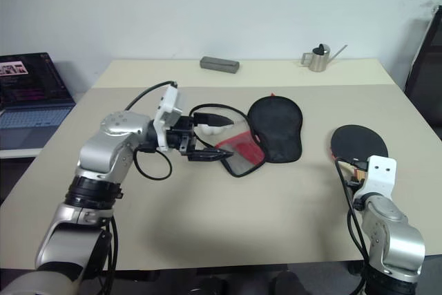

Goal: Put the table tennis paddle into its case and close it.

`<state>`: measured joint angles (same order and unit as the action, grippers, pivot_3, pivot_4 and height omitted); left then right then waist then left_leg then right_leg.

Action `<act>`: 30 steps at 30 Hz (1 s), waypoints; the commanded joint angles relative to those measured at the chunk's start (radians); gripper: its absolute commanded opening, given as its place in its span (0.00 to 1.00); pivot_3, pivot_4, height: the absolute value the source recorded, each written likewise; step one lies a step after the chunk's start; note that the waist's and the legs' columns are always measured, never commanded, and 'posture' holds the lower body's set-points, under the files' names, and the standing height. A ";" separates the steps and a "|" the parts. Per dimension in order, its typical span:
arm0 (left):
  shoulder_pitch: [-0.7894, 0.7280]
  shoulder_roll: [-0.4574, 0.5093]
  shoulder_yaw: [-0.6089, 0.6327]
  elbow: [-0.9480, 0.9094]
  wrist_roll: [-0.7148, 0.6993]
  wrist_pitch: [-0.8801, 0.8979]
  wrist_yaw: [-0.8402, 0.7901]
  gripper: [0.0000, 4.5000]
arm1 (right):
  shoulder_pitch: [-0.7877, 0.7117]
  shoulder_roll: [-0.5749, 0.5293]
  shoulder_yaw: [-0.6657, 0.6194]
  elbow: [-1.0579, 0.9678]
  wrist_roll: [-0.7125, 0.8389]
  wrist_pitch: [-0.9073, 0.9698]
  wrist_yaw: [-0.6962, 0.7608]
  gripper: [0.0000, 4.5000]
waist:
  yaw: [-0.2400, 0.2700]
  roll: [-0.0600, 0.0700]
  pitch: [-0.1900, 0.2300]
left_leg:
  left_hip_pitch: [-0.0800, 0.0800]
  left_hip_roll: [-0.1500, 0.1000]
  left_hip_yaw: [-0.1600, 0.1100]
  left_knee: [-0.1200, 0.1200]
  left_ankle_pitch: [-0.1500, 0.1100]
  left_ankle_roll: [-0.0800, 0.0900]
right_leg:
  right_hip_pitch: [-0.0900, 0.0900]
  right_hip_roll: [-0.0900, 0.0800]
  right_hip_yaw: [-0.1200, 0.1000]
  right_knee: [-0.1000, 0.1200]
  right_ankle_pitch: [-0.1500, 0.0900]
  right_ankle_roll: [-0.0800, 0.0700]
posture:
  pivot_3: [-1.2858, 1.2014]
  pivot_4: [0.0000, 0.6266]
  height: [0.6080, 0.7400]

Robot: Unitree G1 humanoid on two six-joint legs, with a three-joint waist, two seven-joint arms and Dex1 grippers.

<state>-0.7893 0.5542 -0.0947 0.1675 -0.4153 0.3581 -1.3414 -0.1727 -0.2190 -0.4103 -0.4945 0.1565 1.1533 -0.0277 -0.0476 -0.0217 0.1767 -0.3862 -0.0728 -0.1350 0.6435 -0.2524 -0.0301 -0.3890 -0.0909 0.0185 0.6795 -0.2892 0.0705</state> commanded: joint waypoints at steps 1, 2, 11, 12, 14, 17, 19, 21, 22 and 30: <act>-0.005 0.008 0.023 -0.015 -0.008 -0.018 0.004 1.00 | -0.014 -0.011 -0.018 -0.028 -0.004 -0.035 -0.004 0.25 | 0.000 0.000 0.000 | 0.000 0.000 0.000 0.000 0.000 0.000 | 0.000 0.000 0.000 0.000 0.000 0.000 | 0.52 0.24 1.00; -0.005 0.008 0.023 -0.015 -0.008 -0.018 0.004 1.00 | -0.014 -0.011 -0.018 -0.028 -0.004 -0.035 -0.003 0.25 | 0.000 0.000 0.000 | 0.000 0.000 0.000 0.000 0.000 0.000 | 0.000 0.000 0.000 0.000 0.000 0.000 | 0.52 0.24 1.00; 0.082 0.102 0.115 -0.060 -0.014 0.001 0.089 1.00 | -0.206 -0.054 0.122 0.051 -0.002 -0.096 0.047 0.25 | -0.019 0.005 0.004 | 0.002 0.002 0.001 -0.001 0.000 0.000 | 0.000 0.001 0.000 0.001 0.000 0.000 | 0.52 0.24 1.00; 0.083 0.103 0.116 -0.062 -0.016 0.002 0.091 1.00 | -0.215 -0.055 0.127 0.057 -0.002 -0.099 0.050 0.25 | -0.014 0.005 0.004 | 0.001 0.003 0.000 -0.001 0.000 0.000 | 0.000 0.002 -0.001 0.001 0.000 0.000 | 0.52 0.24 1.00; 0.088 0.104 0.118 -0.071 -0.018 0.005 0.096 1.00 | -0.235 -0.052 0.132 0.073 -0.003 -0.105 0.052 0.25 | -0.007 0.005 0.004 | 0.001 0.003 0.001 -0.001 0.000 0.000 | 0.000 0.002 0.000 0.000 0.000 0.000 | 0.52 0.24 1.00; 0.103 0.113 0.127 -0.088 -0.021 0.013 0.105 1.00 | -0.264 -0.043 0.144 0.096 0.001 -0.110 0.055 0.25 | 0.002 0.005 0.004 | -0.001 0.001 0.001 -0.001 0.000 0.000 | -0.001 0.000 0.000 -0.001 0.000 0.000 | 0.52 0.24 1.00; 0.109 0.119 0.131 -0.087 -0.020 0.012 0.108 1.00 | -0.288 -0.032 0.160 0.116 0.003 -0.115 0.054 0.25 | 0.002 0.005 0.004 | -0.001 0.001 0.001 -0.001 0.000 0.000 | -0.001 0.000 0.000 -0.001 0.000 0.000 | 0.52 0.24 1.00; 0.112 0.124 0.134 -0.083 -0.016 0.006 0.116 1.00 | -0.322 -0.010 0.181 0.143 0.004 -0.117 0.050 0.25 | 0.002 0.005 0.004 | -0.001 0.002 0.000 -0.001 0.000 0.000 | -0.001 0.000 0.000 -0.001 0.000 0.000 | 0.52 0.24 1.00; 0.111 0.126 0.134 -0.078 -0.017 0.004 0.118 1.00 | -0.343 0.004 0.190 0.163 0.002 -0.124 0.046 0.25 | 0.000 0.005 0.004 | -0.001 0.002 0.000 -0.001 0.000 0.000 | -0.001 0.000 0.000 0.000 0.000 0.000 | 0.52 0.24 1.00; 0.111 0.131 0.136 -0.070 -0.018 0.002 0.126 1.00 | -0.520 0.129 0.257 0.347 0.002 -0.170 0.027 0.25 | -0.012 0.006 0.004 | 0.000 0.003 0.001 -0.001 0.000 0.000 | -0.003 0.002 0.000 0.001 0.000 -0.001 | 0.52 0.24 1.00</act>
<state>-0.6678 0.6712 0.0090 0.1195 -0.4215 0.3679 -1.2223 -0.6584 -0.0982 -0.1562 -0.1470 0.1472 1.0262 0.0013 -0.0592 -0.0158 0.1812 -0.3870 -0.0700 -0.1341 0.6424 -0.2524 -0.0306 -0.3915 -0.0894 0.0189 0.6797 -0.2890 0.0699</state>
